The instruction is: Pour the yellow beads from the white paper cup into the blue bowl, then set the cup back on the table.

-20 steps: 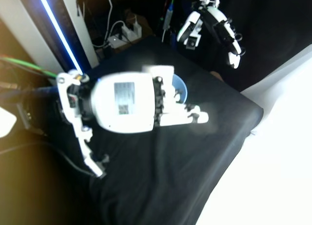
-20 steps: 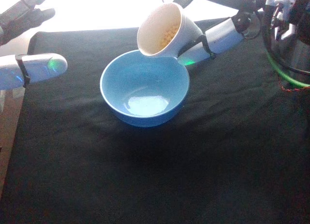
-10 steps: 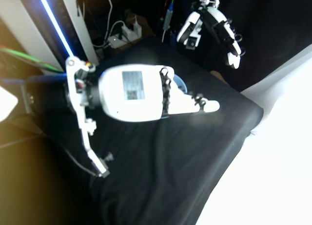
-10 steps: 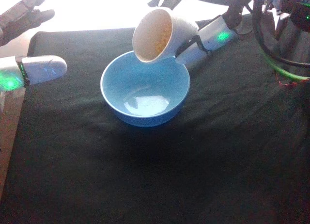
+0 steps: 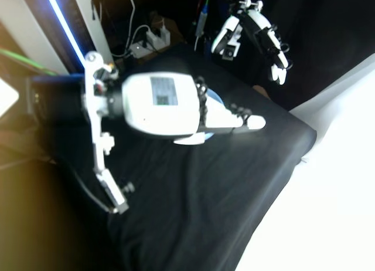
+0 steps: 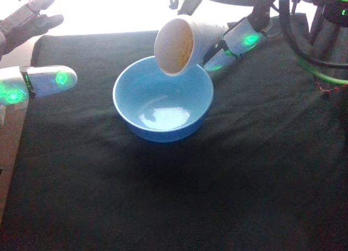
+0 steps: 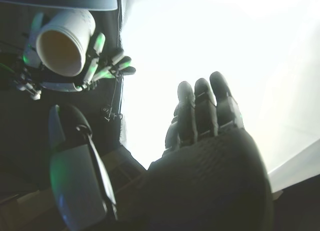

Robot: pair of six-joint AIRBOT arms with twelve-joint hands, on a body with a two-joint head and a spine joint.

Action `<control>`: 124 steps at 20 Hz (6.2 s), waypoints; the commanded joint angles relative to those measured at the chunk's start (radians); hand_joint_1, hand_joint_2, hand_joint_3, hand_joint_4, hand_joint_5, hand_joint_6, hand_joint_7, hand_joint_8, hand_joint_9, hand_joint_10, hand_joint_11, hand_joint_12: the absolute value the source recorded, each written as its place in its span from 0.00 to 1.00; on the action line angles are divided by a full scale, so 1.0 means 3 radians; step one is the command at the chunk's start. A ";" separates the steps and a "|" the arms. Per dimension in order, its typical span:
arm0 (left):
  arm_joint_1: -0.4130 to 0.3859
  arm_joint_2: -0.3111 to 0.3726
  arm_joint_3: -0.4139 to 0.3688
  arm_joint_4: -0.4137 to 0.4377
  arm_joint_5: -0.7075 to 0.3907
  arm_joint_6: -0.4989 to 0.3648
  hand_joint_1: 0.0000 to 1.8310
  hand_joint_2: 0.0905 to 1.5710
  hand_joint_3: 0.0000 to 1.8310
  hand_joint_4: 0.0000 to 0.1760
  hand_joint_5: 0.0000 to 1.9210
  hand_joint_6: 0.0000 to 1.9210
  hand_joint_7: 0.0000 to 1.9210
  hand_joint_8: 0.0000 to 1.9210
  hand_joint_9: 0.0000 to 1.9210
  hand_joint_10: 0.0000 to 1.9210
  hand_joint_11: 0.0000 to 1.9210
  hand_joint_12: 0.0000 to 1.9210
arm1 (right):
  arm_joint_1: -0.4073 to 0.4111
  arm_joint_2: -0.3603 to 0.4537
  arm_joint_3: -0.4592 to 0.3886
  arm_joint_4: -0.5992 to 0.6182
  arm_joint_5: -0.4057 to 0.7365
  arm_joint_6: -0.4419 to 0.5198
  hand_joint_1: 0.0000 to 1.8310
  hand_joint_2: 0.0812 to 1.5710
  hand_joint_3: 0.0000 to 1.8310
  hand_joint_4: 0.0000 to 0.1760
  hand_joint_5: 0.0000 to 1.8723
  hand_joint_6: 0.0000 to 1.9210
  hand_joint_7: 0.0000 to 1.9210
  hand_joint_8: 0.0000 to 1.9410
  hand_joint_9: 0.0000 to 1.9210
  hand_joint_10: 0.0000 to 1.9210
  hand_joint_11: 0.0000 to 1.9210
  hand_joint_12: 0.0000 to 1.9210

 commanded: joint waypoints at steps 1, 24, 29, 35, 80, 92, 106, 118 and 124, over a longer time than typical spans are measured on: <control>-0.0024 -0.0006 0.0023 -0.0054 -0.0399 -0.0046 0.39 0.50 0.00 0.00 0.03 0.00 0.17 0.00 0.11 0.00 0.00 0.29 | 0.0094 0.0018 -0.0017 0.0061 0.0122 -0.0003 0.63 0.61 0.00 0.00 0.71 0.19 0.34 0.00 0.16 0.00 0.00 0.00; 0.0002 -0.0005 0.0015 -0.0048 -0.0398 -0.0065 0.41 0.52 0.00 0.00 0.03 0.00 0.17 0.00 0.11 0.00 0.00 0.28 | 0.0498 0.0183 -0.0568 -0.1583 -0.0431 -0.0002 0.69 0.62 0.00 0.05 0.65 0.36 0.74 0.03 0.23 0.00 0.00 0.00; 0.0012 -0.0003 0.0013 -0.0049 -0.0402 -0.0076 0.40 0.52 0.00 0.00 0.02 0.00 0.18 0.00 0.10 0.00 0.00 0.28 | 0.0520 0.0195 -0.0603 -0.1743 -0.0506 -0.0003 0.69 0.62 0.00 0.15 0.66 0.34 0.75 0.02 0.21 0.00 0.00 0.00; 0.0016 -0.0006 0.0002 -0.0049 -0.0413 -0.0084 0.41 0.51 0.00 0.00 0.03 0.00 0.18 0.00 0.11 0.00 0.00 0.28 | 0.0573 0.0217 -0.0677 -0.1851 -0.0614 -0.0003 0.70 0.62 0.00 0.00 0.66 0.35 0.68 0.13 0.22 0.00 0.00 0.00; 0.0296 -0.0076 -0.0040 -0.0240 -0.0612 -0.0196 0.41 0.51 0.00 0.14 0.04 0.00 0.19 0.00 0.12 0.00 0.00 0.29 | -0.2333 0.0125 0.0307 0.5338 0.2232 -0.0665 0.64 0.69 0.00 0.00 0.53 0.50 0.24 0.00 0.08 0.00 0.00 0.07; 0.0300 -0.0079 -0.0039 -0.0238 -0.0620 -0.0211 0.40 0.50 0.00 0.00 0.04 0.00 0.17 0.00 0.13 0.00 0.00 0.33 | -0.2560 0.0051 0.0351 0.5572 0.2189 -0.0632 0.65 0.63 0.00 0.00 0.63 0.33 0.18 0.00 0.01 0.00 0.00 0.00; 0.0300 -0.0098 -0.0027 -0.0233 -0.0603 -0.0211 0.41 0.51 0.00 0.01 0.03 0.00 0.19 0.00 0.11 0.00 0.00 0.26 | -0.2577 0.0054 0.0357 0.5420 0.2182 -0.0576 0.52 0.28 0.00 1.00 0.00 0.00 0.00 0.00 0.00 0.00 0.00 0.00; 0.0173 0.0000 0.0066 -0.0093 -0.0507 -0.0218 0.41 0.50 0.00 0.01 0.02 0.00 0.18 0.00 0.12 0.00 0.00 0.30 | -0.2526 0.0413 0.0213 0.5092 0.2178 -0.0688 0.47 0.27 0.00 1.00 0.00 0.00 0.00 0.00 0.00 0.00 0.00 0.00; 0.0095 0.0046 0.0062 -0.0066 -0.0561 -0.0215 0.40 0.51 0.00 0.04 0.04 0.00 0.18 0.00 0.14 0.00 0.02 0.29 | -0.2251 0.0583 0.0181 0.4812 0.2172 -0.0690 0.44 0.23 0.00 1.00 0.00 0.00 0.00 0.00 0.00 0.00 0.00 0.00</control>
